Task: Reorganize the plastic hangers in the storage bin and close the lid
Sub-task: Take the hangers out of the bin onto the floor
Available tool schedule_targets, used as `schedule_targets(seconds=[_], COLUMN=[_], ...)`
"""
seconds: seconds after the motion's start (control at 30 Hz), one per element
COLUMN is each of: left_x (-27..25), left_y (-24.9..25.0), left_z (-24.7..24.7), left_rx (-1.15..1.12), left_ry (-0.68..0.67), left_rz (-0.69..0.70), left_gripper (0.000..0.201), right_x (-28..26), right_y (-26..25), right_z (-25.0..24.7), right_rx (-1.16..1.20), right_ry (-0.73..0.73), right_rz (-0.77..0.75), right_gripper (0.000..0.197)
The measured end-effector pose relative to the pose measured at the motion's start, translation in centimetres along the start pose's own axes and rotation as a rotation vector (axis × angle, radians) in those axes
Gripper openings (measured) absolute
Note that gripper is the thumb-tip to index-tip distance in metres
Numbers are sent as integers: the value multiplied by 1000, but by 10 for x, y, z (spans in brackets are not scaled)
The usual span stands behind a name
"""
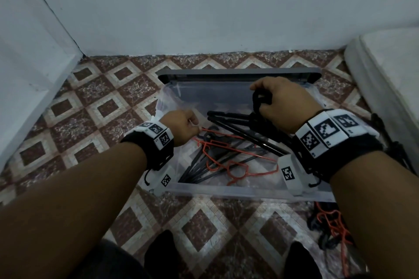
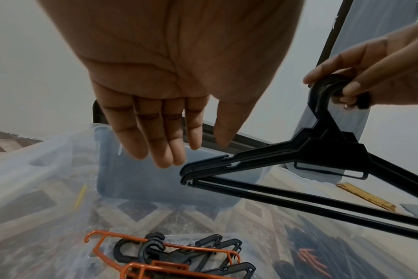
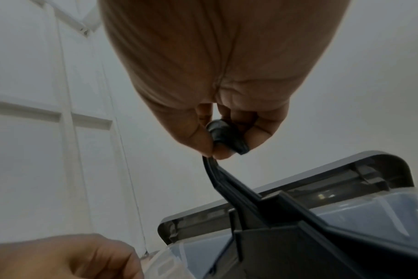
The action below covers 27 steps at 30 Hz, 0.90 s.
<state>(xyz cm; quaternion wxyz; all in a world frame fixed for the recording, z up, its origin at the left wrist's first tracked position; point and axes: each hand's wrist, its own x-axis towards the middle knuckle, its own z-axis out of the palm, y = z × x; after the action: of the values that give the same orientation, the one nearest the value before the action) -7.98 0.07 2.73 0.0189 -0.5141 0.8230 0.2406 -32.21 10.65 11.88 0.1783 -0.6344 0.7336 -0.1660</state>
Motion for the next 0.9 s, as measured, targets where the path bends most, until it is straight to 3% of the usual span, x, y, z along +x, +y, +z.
schedule_targets(seconds=[0.27, 0.47, 0.63, 0.9], left_x=[15, 66, 106, 150], left_y=[-8, -10, -31, -56], left_z=[0, 1, 42, 130], left_rx=[28, 238, 309, 391], left_ry=[-50, -161, -266, -454], left_rz=[-58, -114, -200, -280], left_gripper=[23, 30, 52, 56], right_x=[3, 4, 4, 13], right_y=[7, 13, 15, 31], right_z=[2, 6, 10, 14], right_rx=[-125, -71, -31, 15], right_ry=[-9, 25, 14, 177], right_rz=[30, 38, 6, 64], right_gripper=[39, 31, 37, 30])
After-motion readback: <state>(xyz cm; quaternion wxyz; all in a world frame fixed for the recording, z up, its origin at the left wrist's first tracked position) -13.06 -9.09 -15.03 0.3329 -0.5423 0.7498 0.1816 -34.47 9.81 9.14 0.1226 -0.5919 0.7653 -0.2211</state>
